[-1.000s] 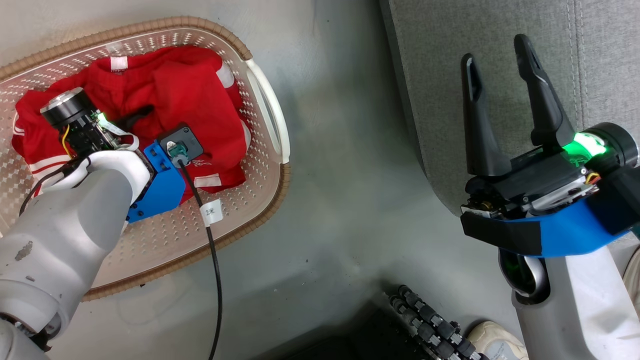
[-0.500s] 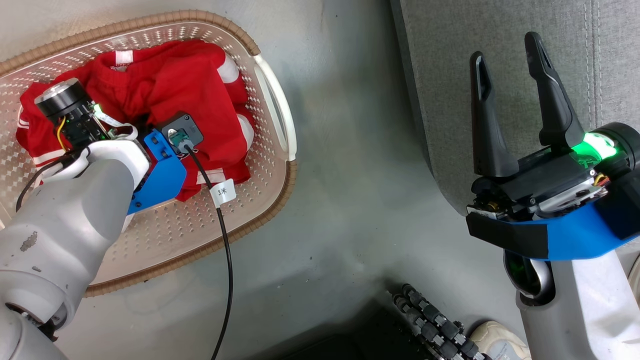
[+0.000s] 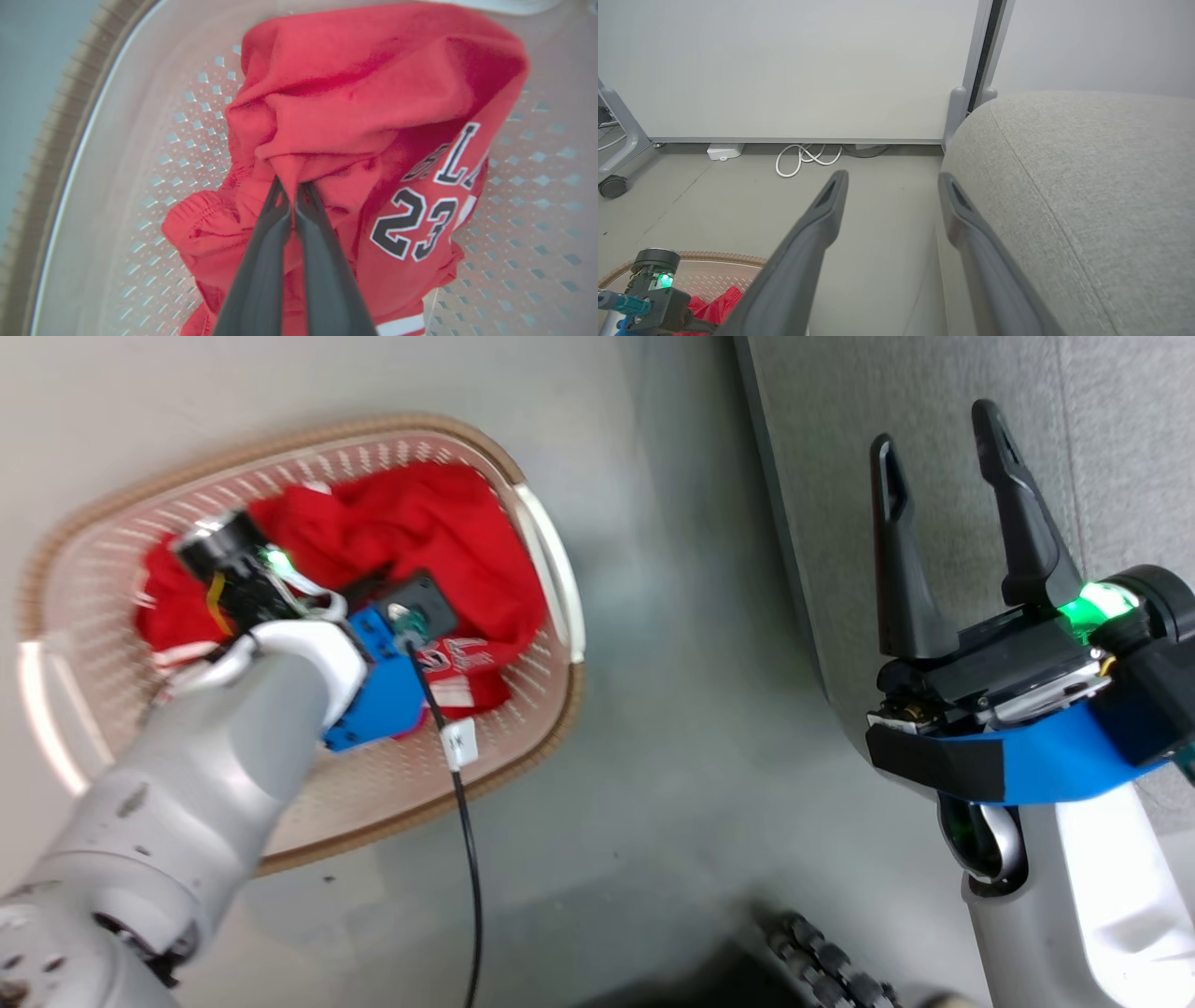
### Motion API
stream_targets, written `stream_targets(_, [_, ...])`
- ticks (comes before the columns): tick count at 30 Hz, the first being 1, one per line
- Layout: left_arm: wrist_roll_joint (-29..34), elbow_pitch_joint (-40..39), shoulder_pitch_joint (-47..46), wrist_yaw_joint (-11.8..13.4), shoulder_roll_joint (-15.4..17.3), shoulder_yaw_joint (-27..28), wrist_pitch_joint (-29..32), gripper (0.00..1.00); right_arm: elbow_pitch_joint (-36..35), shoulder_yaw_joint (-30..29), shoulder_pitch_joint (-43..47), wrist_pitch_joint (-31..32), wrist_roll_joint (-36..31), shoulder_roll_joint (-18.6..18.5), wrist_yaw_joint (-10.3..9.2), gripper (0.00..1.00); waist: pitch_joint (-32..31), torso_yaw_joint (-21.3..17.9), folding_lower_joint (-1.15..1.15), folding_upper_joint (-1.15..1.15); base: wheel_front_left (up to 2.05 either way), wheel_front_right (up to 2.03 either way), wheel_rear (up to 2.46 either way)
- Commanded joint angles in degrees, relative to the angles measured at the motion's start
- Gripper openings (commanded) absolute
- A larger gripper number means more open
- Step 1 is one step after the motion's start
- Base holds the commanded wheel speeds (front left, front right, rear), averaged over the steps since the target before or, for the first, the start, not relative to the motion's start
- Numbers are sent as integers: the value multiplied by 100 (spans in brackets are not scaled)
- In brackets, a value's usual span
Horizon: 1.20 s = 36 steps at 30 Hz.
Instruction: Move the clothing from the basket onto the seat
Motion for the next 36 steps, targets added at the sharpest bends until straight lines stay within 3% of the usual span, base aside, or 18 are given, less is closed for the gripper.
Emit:
stream_targets(1, [-104, -20, 114, -3, -92, -4, -156, 0, 71, -31, -4, -24, -85, -5, 0, 100, -374, 258, 0, 0, 0, 0, 0])
stream_targets(14, [-834, -341, 587, 43, -536, 439, -659, 0, 605, -182, 392, -24, -349, -8, 0, 100, -1827, 880, 0, 0, 0, 0, 0])
stream_targets(26, [-1047, -1859, 1447, 304, -309, 1439, -662, 0, 936, -306, 1025, -24, -416, -7, 0, 100, -3198, 1356, 0, 0, 0, 0, 0])
stream_targets(36, [-940, -2755, 1946, 359, -215, 2207, -663, 0, 1045, -397, 1444, -24, -400, -7, 0, 100, -3968, 1590, 0, 0, 0, 0, 0])
